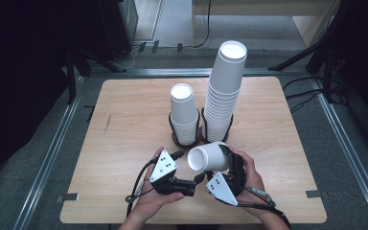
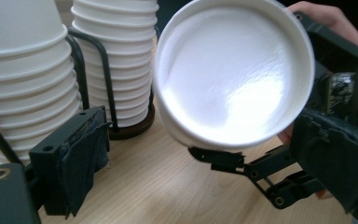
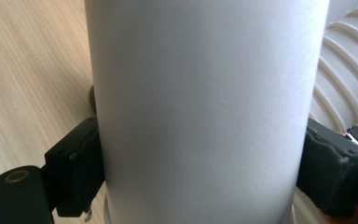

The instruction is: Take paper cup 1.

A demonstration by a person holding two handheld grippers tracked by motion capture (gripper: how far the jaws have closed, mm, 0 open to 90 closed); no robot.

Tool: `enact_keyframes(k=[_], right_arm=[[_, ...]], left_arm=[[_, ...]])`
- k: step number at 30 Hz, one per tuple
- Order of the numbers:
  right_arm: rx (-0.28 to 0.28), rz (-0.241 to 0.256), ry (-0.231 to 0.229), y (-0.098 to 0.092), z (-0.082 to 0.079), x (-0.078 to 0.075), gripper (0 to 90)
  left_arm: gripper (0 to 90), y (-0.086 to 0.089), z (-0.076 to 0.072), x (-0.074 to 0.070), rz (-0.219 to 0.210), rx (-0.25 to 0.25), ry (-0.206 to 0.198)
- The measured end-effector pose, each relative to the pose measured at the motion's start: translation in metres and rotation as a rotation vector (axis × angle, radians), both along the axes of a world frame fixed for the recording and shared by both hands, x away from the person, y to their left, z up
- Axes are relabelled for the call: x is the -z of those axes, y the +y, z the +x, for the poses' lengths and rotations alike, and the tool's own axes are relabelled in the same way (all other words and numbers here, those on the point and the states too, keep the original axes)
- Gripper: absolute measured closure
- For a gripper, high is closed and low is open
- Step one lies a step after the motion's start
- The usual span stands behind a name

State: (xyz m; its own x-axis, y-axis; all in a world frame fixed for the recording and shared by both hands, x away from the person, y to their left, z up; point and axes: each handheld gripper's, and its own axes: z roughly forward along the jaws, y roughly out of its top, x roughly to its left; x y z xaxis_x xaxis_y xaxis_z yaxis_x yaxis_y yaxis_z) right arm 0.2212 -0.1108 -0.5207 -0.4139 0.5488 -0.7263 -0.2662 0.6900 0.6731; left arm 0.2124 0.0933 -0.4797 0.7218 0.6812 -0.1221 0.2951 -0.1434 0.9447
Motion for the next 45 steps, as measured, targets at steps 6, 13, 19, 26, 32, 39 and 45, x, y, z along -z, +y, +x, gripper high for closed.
enact_keyframes(k=[6,13,19,26,32,39,45], right_arm=[[-0.04,-0.017,-0.003,0.004,-0.004,0.002,12.9],[-0.076,-0.057,-0.009,0.009,-0.009,0.006,12.8],[-0.083,-0.071,-0.02,0.011,-0.01,0.007,12.7],[-0.081,-0.107,-0.036,0.012,-0.011,0.008,12.4],[-0.055,-0.119,-0.053,0.015,-0.011,0.009,11.2],[-0.071,-0.091,-0.034,0.014,-0.01,0.008,9.6],[-0.096,-0.036,0.018,0.012,-0.013,0.005,2.0]], left_arm=[[6.8,0.0,-0.001,-0.001,-0.016,0.026,0.002],[13.4,0.0,-0.002,-0.003,-0.029,0.032,0.009],[15.5,-0.001,-0.002,-0.002,-0.024,0.048,0.027],[20.4,0.0,0.001,-0.001,-0.023,0.055,0.058],[21.5,0.002,0.002,-0.001,-0.02,0.053,0.069],[22.9,0.005,0.002,-0.002,-0.045,0.052,0.07],[23.6,0.01,0.004,-0.002,-0.04,0.016,0.065]])
